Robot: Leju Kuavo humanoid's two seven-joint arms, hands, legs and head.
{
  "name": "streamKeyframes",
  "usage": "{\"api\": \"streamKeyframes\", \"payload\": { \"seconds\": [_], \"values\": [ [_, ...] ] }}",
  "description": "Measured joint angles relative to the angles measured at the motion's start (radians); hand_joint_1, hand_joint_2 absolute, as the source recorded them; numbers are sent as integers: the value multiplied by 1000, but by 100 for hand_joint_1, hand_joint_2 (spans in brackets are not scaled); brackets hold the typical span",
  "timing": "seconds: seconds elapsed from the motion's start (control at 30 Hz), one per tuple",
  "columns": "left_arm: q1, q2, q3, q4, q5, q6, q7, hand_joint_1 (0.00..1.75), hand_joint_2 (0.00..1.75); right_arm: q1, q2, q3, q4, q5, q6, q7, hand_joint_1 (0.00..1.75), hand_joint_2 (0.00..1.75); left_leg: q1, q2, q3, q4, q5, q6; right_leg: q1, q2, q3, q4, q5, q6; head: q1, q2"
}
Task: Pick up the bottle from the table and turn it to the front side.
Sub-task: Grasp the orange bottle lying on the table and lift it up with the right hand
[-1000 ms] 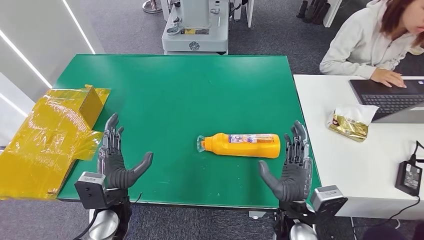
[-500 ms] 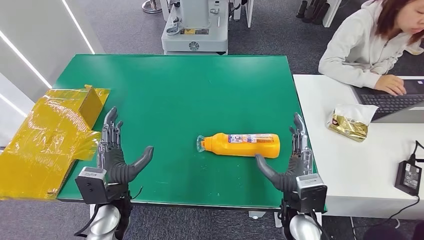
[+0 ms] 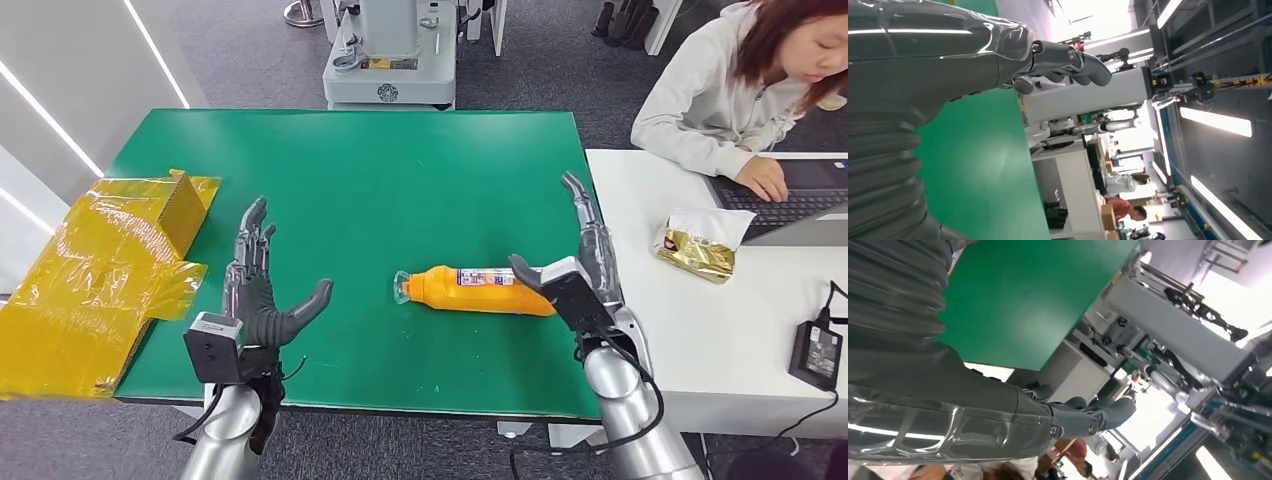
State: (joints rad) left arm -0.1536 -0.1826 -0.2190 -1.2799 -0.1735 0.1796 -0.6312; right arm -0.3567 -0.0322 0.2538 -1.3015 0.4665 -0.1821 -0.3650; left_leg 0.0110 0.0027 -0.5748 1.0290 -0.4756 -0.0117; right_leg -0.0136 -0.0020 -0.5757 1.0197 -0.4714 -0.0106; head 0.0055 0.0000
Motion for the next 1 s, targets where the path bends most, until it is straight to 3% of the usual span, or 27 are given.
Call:
{"api": "streamKeyframes", "payload": {
  "seconds": [0.23,0.6,0.83,1.0],
  "values": [
    [-68,1,-29,82,14,-23,-3,0,175,-188,-25,114,219,-32,148,56,0,175,0,0,0,0,1,0,0,0,0,0,1,0,0,0],
    [-147,1,-55,211,20,-28,-28,0,175,-383,-13,322,562,-76,352,106,0,175,0,-1,4,1,2,0,0,-1,-1,1,2,0,0,0],
    [-159,1,-55,224,29,-43,-6,0,175,-456,-2,428,683,-77,418,161,0,175,0,-1,4,1,3,0,0,-1,-2,1,2,0,0,0],
    [-158,6,-55,224,34,-53,2,0,175,-472,-22,486,711,-77,430,183,0,175,0,-2,4,2,3,0,0,-2,-2,1,2,0,0,0]
  ]
}}
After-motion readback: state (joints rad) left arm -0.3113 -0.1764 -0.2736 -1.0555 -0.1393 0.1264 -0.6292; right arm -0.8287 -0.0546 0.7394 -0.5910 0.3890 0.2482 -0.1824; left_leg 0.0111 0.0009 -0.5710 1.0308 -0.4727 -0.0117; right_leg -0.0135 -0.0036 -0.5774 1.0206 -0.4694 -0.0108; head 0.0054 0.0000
